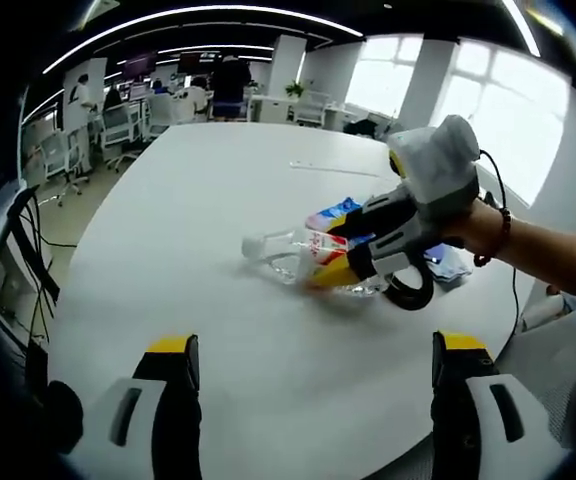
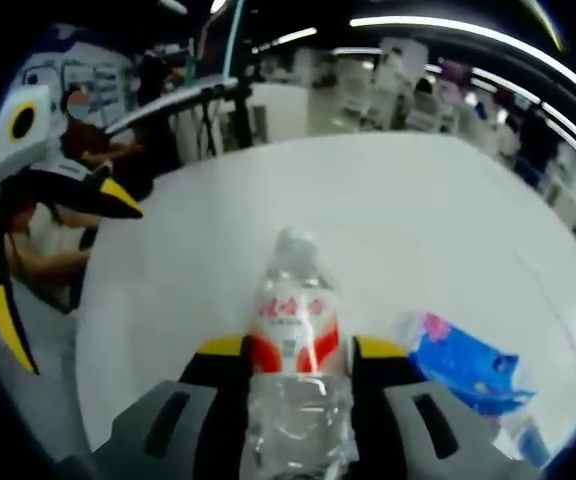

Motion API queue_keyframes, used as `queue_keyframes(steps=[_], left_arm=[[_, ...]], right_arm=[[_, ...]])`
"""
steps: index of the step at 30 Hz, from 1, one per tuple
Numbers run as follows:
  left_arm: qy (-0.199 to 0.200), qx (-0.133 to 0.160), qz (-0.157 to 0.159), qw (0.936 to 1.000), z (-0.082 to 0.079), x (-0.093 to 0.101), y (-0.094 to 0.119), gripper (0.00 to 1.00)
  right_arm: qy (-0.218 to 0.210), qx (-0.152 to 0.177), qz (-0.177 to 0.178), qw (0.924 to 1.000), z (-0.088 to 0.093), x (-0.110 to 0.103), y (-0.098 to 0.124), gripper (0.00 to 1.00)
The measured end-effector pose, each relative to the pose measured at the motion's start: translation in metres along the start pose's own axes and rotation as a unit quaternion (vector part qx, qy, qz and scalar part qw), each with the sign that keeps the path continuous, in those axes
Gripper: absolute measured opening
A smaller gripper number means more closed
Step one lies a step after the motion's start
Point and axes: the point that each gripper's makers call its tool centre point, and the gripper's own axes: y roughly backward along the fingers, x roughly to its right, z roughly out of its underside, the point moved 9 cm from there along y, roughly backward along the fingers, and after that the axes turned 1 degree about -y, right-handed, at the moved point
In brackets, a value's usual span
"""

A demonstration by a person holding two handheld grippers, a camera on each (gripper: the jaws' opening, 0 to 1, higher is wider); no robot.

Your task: Arrange the tabletop items into an orderly group along one side of the table until the central work area is clear of visible clutter.

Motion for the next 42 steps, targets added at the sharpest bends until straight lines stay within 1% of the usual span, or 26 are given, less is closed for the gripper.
queue_keyframes(steps=[8, 12, 14, 17, 25, 29, 34, 36, 38, 42], left_arm=[[-0.003, 0.000, 0.002, 1.0000, -0.001, 0.001, -0.001, 0.97], [-0.003, -0.003, 0.004, 1.0000, 0.000, 0.001, -0.002, 0.97], [-0.003, -0.004, 0.005, 1.0000, 0.000, 0.002, -0.003, 0.97], [-0.004, -0.005, 0.008, 1.0000, 0.000, 0.002, -0.005, 0.97], [-0.006, -0.009, 0.012, 0.9999, 0.000, 0.004, -0.006, 0.97], [-0.005, -0.011, 0.012, 0.9999, 0.001, 0.003, -0.006, 0.97], [-0.005, -0.013, 0.012, 0.9998, 0.001, 0.003, -0.007, 0.97], [-0.006, -0.014, 0.012, 0.9998, 0.000, 0.002, -0.007, 0.97], [-0.006, -0.012, 0.013, 0.9998, -0.001, 0.001, -0.008, 0.97], [-0.006, -0.013, 0.014, 0.9998, -0.001, -0.001, -0.009, 0.97]], right_arm=[[-0.003, -0.017, -0.002, 0.9998, -0.003, 0.000, 0.001, 0.37], [-0.011, -0.013, 0.000, 0.9999, -0.009, 0.006, 0.004, 0.44], [-0.011, -0.019, 0.001, 0.9997, -0.009, 0.007, 0.003, 0.46], [-0.018, -0.030, -0.008, 0.9994, -0.009, 0.007, 0.000, 0.50], [-0.014, -0.055, -0.018, 0.9983, -0.011, 0.001, -0.009, 0.48], [-0.019, -0.076, -0.020, 0.9967, -0.010, 0.002, -0.012, 0.45], [-0.023, -0.087, -0.023, 0.9957, -0.012, 0.002, -0.014, 0.44], [-0.022, -0.096, -0.021, 0.9949, -0.011, 0.003, -0.016, 0.41], [-0.020, -0.105, -0.019, 0.9941, -0.009, 0.004, -0.017, 0.41], [-0.024, -0.108, -0.019, 0.9937, -0.009, 0.004, -0.017, 0.41]])
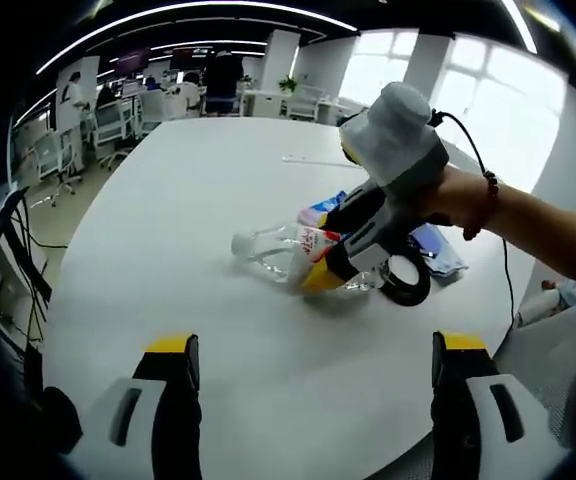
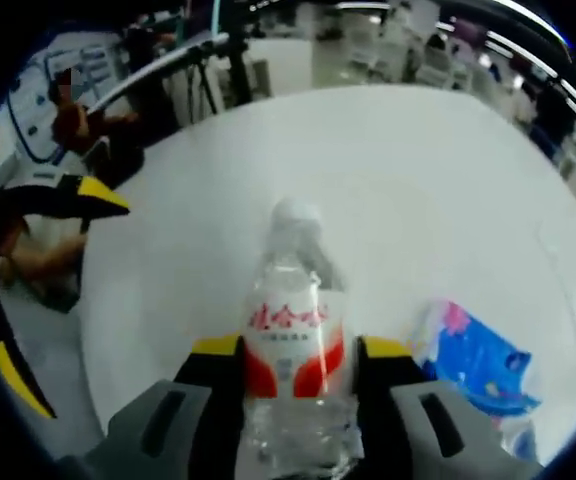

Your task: Arrange the tabletop items into an orderly group along one side of the table until the central work area is clear of visible clutter.

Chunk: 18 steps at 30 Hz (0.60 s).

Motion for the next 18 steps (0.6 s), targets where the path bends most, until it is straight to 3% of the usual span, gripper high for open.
queue_keyframes(steps=[18], left_arm=[[0.027, 0.006, 0.003, 0.9996, 0.002, -0.018, -0.010, 0.96]], right_arm=[[0.008, 0.002, -0.002, 1.0000, 0.002, -0.001, -0.001, 0.40]])
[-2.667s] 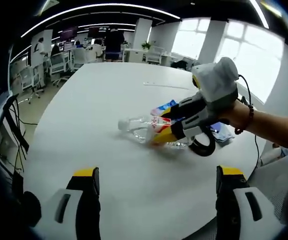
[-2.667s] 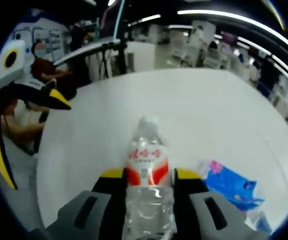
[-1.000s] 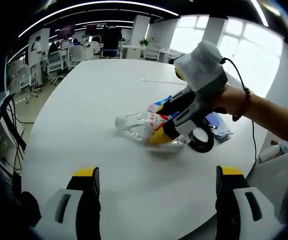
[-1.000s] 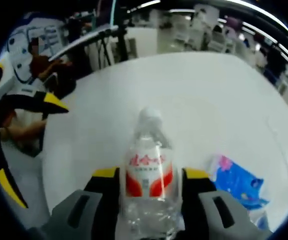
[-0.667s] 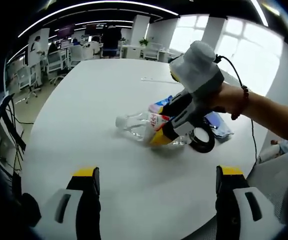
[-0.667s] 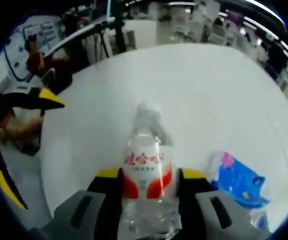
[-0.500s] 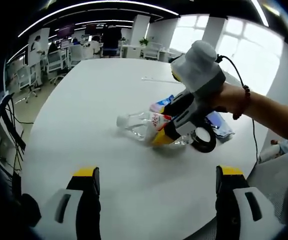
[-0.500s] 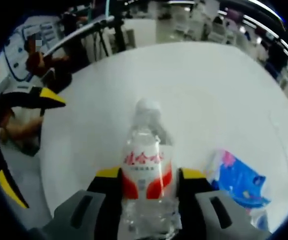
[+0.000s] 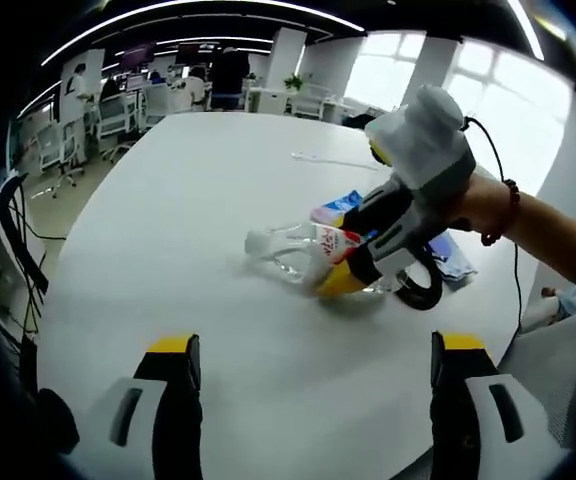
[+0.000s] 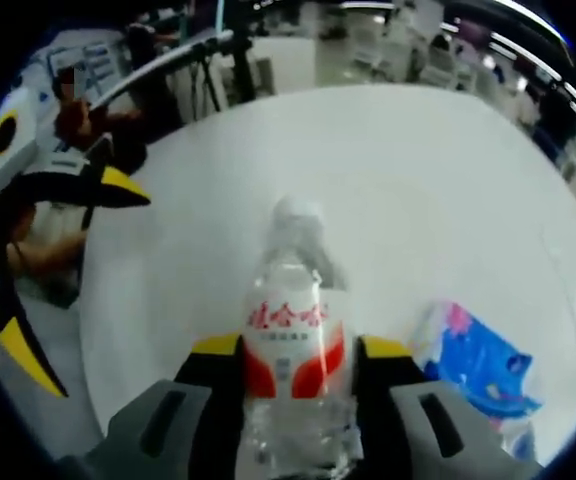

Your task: Arrange the tabletop items into an orderly group along one side of the table until the central work area is clear of visible clutter.

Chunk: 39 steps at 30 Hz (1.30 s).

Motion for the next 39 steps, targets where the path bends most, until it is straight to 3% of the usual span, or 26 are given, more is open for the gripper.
queue_keyframes(steps=[6, 12, 21, 27, 32, 39], left_arm=[[0.044, 0.030, 0.011, 0.9985, -0.004, -0.009, -0.003, 0.95], [0.068, 0.038, 0.017, 0.9968, -0.008, -0.014, -0.013, 0.94], [0.125, 0.072, 0.041, 0.9887, -0.018, -0.018, -0.034, 0.92], [0.143, 0.078, 0.044, 0.9857, -0.018, -0.019, -0.045, 0.91], [0.170, 0.090, 0.059, 0.9796, -0.020, -0.018, -0.052, 0.90], [0.241, 0.135, 0.080, 0.9576, -0.025, -0.023, -0.064, 0.88]], right_arm=[[0.001, 0.000, -0.004, 1.0000, 0.000, 0.001, 0.000, 0.40], [0.000, -0.001, -0.007, 1.0000, 0.000, 0.002, 0.000, 0.40], [0.000, 0.001, -0.009, 1.0000, 0.000, 0.002, -0.001, 0.40], [0.000, 0.005, -0.008, 1.0000, 0.000, 0.001, -0.001, 0.40], [0.001, 0.005, -0.008, 0.9999, 0.000, 0.001, -0.001, 0.40], [0.001, 0.011, -0.011, 0.9999, 0.001, 0.000, -0.001, 0.40]])
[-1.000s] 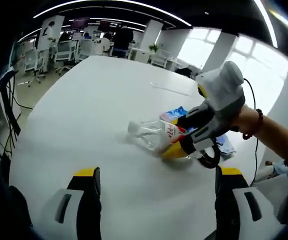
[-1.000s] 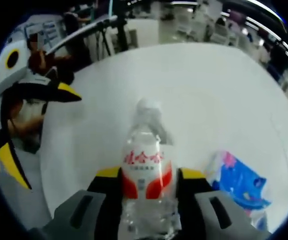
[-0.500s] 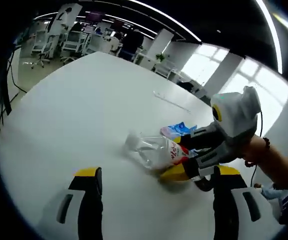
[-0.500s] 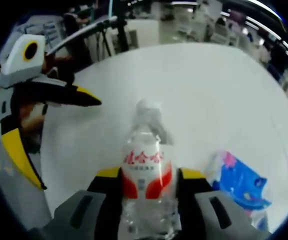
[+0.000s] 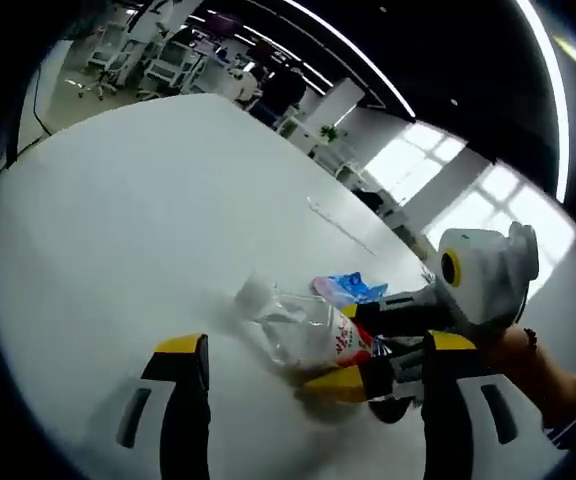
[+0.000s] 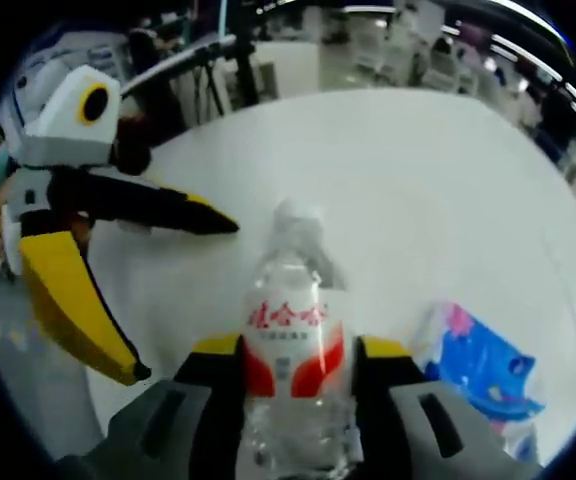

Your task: Arrange the tabletop items into an orderly group along one side of the table until the central work area is clear of visible clutter.

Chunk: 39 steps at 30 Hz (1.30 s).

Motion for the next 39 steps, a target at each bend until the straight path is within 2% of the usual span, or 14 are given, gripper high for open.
queue_keyframes(steps=[9, 12, 17, 21, 22, 24, 28, 31, 34, 39], left_arm=[[0.023, 0.013, -0.006, 0.9996, 0.000, -0.004, -0.009, 0.84], [0.053, 0.025, -0.004, 0.9983, 0.000, -0.004, -0.014, 0.80], [0.067, 0.030, 0.002, 0.9973, -0.002, -0.001, -0.023, 0.78], [0.100, 0.020, 0.016, 0.9947, -0.002, 0.002, -0.028, 0.69], [0.105, 0.025, 0.017, 0.9940, -0.003, 0.002, -0.029, 0.68], [0.117, 0.034, 0.010, 0.9925, -0.003, 0.001, -0.031, 0.67], [0.136, 0.032, 0.006, 0.9901, -0.005, -0.001, -0.034, 0.64], [0.161, 0.035, -0.002, 0.9864, -0.005, -0.006, -0.035, 0.59], [0.195, 0.043, -0.016, 0.9798, -0.004, -0.011, -0.036, 0.50], [0.190, 0.039, -0.037, 0.9804, 0.000, -0.016, -0.035, 0.34]], right_arm=[[0.001, 0.006, 0.001, 1.0000, 0.001, 0.000, 0.000, 0.40], [0.002, 0.008, 0.001, 1.0000, 0.001, 0.000, 0.000, 0.40], [0.003, 0.011, 0.001, 0.9999, 0.002, 0.000, 0.001, 0.40], [0.007, 0.015, 0.001, 0.9999, 0.002, 0.000, 0.001, 0.40], [0.007, 0.016, 0.000, 0.9999, 0.002, 0.000, 0.001, 0.40], [0.009, 0.016, 0.000, 0.9998, 0.002, 0.000, 0.001, 0.40], [0.012, 0.018, -0.001, 0.9998, 0.002, 0.000, 0.001, 0.40], [0.014, 0.017, -0.003, 0.9998, 0.002, 0.001, 0.001, 0.39], [0.027, 0.021, -0.005, 0.9994, 0.001, 0.001, 0.001, 0.39], [0.041, 0.022, -0.002, 0.9989, 0.001, -0.001, 0.001, 0.39]])
